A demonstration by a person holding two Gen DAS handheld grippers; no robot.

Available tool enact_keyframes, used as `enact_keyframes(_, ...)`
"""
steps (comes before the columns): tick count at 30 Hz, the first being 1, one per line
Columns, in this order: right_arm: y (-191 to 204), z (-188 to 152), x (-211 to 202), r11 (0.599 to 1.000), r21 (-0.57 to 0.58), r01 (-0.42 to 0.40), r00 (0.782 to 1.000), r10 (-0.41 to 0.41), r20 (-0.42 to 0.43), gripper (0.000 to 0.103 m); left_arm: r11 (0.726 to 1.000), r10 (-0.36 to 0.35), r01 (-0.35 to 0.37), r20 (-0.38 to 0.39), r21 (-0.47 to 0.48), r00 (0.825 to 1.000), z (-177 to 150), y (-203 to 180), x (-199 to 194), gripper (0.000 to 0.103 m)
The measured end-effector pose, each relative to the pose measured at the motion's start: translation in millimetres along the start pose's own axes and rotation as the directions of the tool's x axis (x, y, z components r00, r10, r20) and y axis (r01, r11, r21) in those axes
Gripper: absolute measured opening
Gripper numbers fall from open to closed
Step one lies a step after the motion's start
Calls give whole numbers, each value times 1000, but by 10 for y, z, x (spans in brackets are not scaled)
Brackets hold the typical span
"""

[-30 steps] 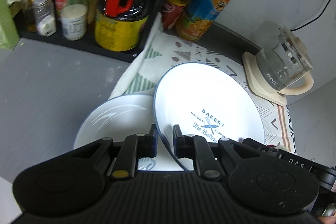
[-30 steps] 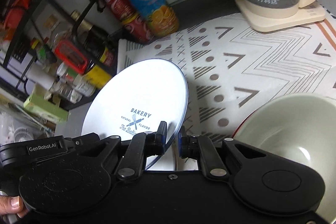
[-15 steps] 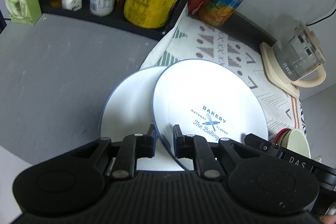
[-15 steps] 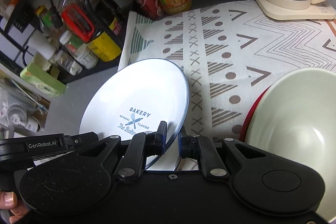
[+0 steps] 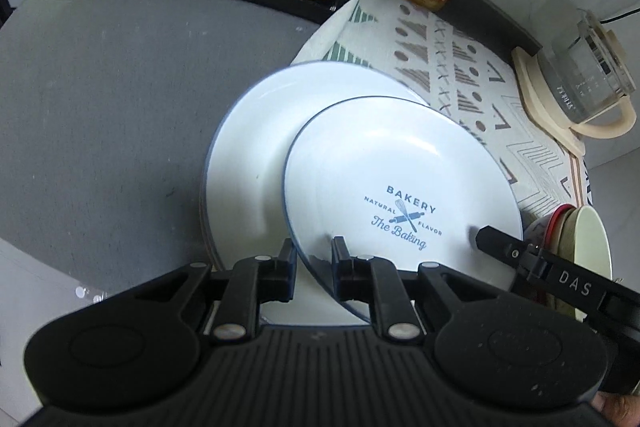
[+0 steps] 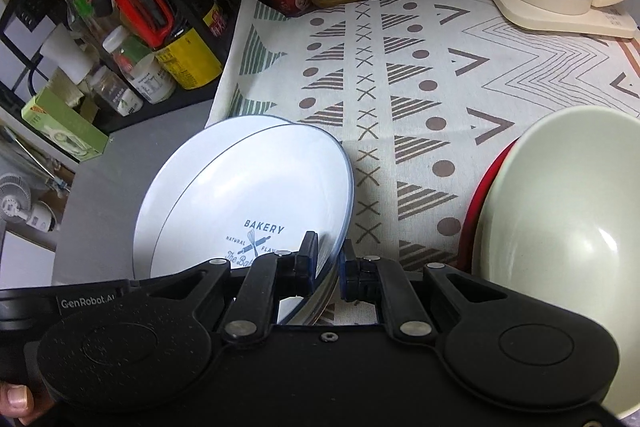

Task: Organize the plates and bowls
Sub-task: 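Lift the 'BAKERY' plate with both grippers and carry it over the plate stack, then lower the 'BAKERY' plate onto the 'Sweet' plate and open both grippers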

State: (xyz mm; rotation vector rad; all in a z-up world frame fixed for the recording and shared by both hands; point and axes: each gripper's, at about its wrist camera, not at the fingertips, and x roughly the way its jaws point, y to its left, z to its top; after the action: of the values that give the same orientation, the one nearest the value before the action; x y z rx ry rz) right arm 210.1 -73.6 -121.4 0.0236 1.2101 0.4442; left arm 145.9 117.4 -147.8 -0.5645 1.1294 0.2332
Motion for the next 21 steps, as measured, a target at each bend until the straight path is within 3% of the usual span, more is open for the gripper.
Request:
enact_keyframes(13,0,-59,108,999,12,32,999,-32,-2,10,998,51,-50,-17,45,999,-64,6,46,19)
enact_keyframes(16,7,-56,132,999,15,33,999,-32,-5,10,994,94,-96,29,57,995,-20,13,-60,35)
enact_keyframes(18,11,-51,150,999,17,33,999,-33,-9,11,991,123,-127,68,50,990,15,33,-134,51)
enact_keyframes(21,18,-39,172,999,18,34,999,-34,-17,12,986,155,-160,103,45,983,65,85,-174,59)
